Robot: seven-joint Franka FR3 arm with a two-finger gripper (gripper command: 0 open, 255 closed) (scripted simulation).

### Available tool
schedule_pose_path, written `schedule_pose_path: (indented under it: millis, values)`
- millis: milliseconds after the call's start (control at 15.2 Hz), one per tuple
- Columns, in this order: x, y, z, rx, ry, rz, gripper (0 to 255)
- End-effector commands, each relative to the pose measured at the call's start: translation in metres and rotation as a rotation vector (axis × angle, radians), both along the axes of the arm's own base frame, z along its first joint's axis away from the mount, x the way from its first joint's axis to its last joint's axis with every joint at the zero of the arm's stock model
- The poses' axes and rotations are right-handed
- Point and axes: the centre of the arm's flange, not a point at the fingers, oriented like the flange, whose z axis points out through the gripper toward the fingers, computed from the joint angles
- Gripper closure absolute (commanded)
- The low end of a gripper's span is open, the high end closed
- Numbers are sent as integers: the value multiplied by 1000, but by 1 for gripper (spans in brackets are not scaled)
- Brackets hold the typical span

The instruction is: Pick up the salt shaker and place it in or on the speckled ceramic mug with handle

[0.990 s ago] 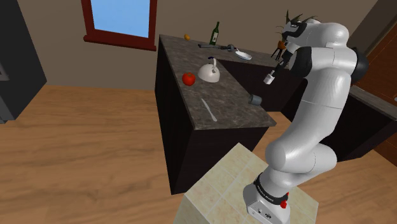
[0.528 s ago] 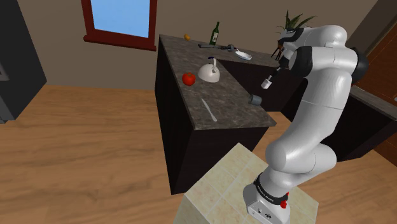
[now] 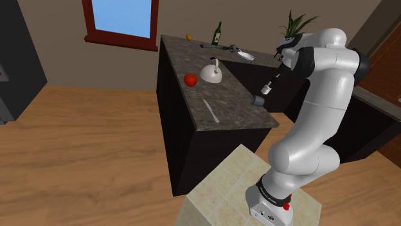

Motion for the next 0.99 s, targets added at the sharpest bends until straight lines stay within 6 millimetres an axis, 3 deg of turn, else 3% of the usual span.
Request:
schedule_pose_path:
  millis: [0, 396, 462, 792, 924]
  values:
    - [0, -1, -6, 0, 0, 0, 255]
    - [0, -1, -6, 0, 0, 0, 255]
    - [0, -1, -6, 0, 0, 0, 0]
    - [0, -1, -6, 0, 0, 0, 0]
    - [-4, 0, 21, 0, 0, 0, 0]
